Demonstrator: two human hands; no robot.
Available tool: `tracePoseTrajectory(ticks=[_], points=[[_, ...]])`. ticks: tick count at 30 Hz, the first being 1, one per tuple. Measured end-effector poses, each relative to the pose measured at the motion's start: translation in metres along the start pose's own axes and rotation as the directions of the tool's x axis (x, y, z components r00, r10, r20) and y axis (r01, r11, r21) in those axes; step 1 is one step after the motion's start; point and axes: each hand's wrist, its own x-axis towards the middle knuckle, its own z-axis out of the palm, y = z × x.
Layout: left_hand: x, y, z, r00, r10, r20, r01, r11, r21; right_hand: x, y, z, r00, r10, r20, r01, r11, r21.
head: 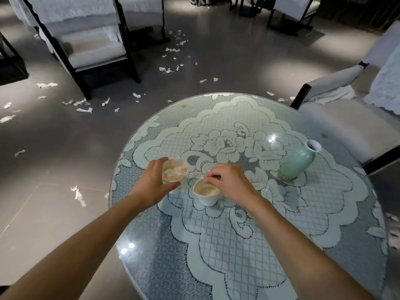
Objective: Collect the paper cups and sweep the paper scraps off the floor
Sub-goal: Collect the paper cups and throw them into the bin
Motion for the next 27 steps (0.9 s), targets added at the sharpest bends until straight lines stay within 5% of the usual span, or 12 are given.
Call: tracePoseTrajectory(ticks=[4,10,13,17,23,27], points=[[-0.002,-0.005,-0.002,1.000,0.030,0.003,-0.030,0.999,-0.011,-0.002,0.006,0.005,0.996,-0.052,-0.068,0.041,0.988,-0.148],[-0.004,-0.012,-0.004,0.999,0.048,0.012,-0.048,0.999,-0.026,-0.002,0.011,0.012,0.983,0.083,-0.163,-0.084,0.996,-0.002],[-0.003,-0.015,-0.007,0.998,0.054,0.024,-0.054,0.998,-0.019,-0.005,0.010,0.017,0.981,0.171,-0.094,-0.170,0.985,0.020],[-0.002,-0.017,-0.013,0.997,0.058,0.042,-0.058,0.998,-0.014,-0.012,0.014,0.037,0.972,0.234,0.030,-0.226,0.960,-0.164],[-0.003,-0.010,-0.017,0.988,0.097,0.117,-0.097,0.995,-0.009,-0.020,0.024,0.033,0.931,0.299,-0.211,-0.284,0.954,0.100],[0.006,0.025,-0.012,0.956,0.225,0.189,-0.212,0.974,-0.084,-0.041,0.022,0.001,0.893,0.325,-0.312,-0.303,0.946,0.115]])
